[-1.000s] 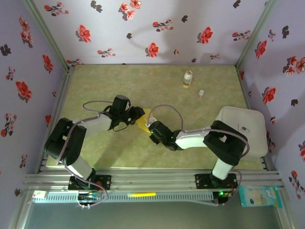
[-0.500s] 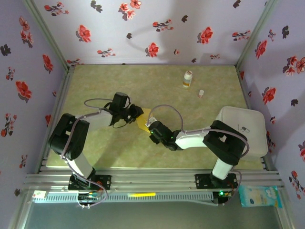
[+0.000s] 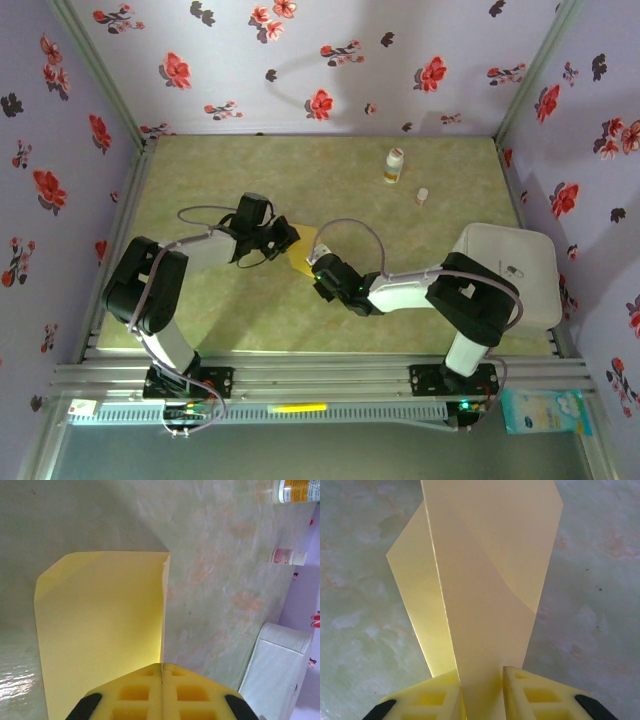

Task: Fold a paper plane with a square sheet of paper (pick it up from the middle)
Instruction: Fourth fold the wing at the center of the table.

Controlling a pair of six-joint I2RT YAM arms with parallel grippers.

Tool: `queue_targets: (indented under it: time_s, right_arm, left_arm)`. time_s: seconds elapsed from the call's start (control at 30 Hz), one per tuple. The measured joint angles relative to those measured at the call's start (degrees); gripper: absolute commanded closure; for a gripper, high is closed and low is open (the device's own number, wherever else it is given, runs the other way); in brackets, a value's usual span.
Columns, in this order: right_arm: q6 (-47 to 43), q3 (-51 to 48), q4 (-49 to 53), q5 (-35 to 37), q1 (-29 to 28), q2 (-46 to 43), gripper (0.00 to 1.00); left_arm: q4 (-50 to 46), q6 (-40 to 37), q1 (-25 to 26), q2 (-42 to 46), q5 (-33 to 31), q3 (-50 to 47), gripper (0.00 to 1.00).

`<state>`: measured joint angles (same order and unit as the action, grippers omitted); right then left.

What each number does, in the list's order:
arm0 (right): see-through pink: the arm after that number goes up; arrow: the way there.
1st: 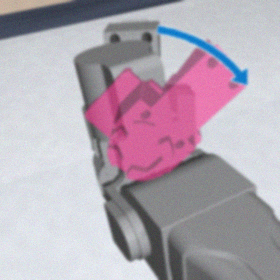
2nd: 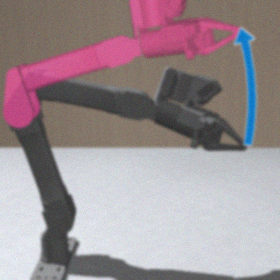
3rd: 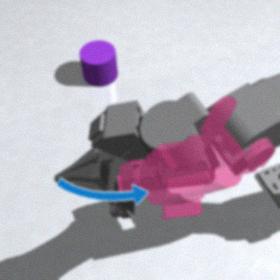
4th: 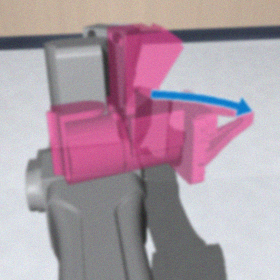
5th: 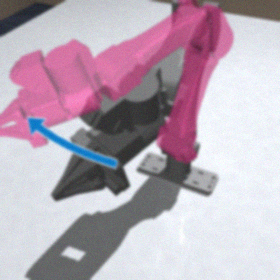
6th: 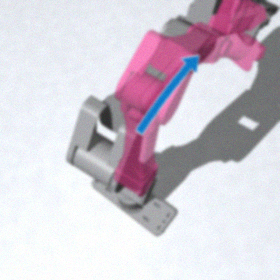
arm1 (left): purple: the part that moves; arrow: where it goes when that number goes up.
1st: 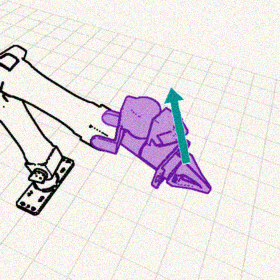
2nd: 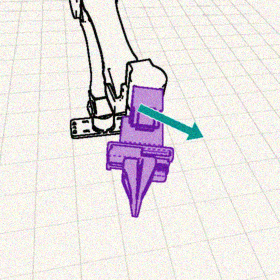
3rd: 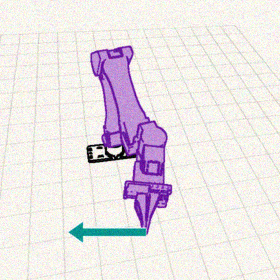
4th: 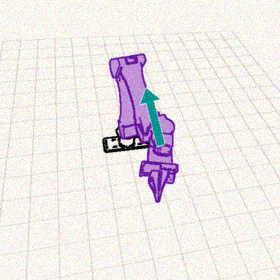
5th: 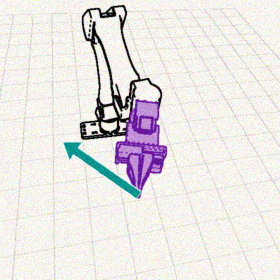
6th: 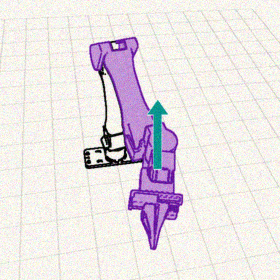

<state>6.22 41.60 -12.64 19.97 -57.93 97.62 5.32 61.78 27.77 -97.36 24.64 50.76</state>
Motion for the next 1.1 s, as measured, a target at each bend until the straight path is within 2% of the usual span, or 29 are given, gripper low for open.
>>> queue_targets:
  time_s: [0.33,0.5,1.1]
  right_arm:
    - [0.44,0.26,-0.63,0.02,0.0,0.0,0.72]
    - [1.05,0.44,-0.81,0.0,-0.04,0.0,0.78]
    - [2.82,0.44,-0.79,-0.02,-0.09,0.0,0.77]
  left_arm:
    - [0.0,0.0,0.02,0.0,0.02,0.0,1.0]
    - [0.0,0.0,0.02,0.0,0.02,0.0,1.0]
    - [0.0,0.0,0.02,0.0,0.02,0.0,1.0]
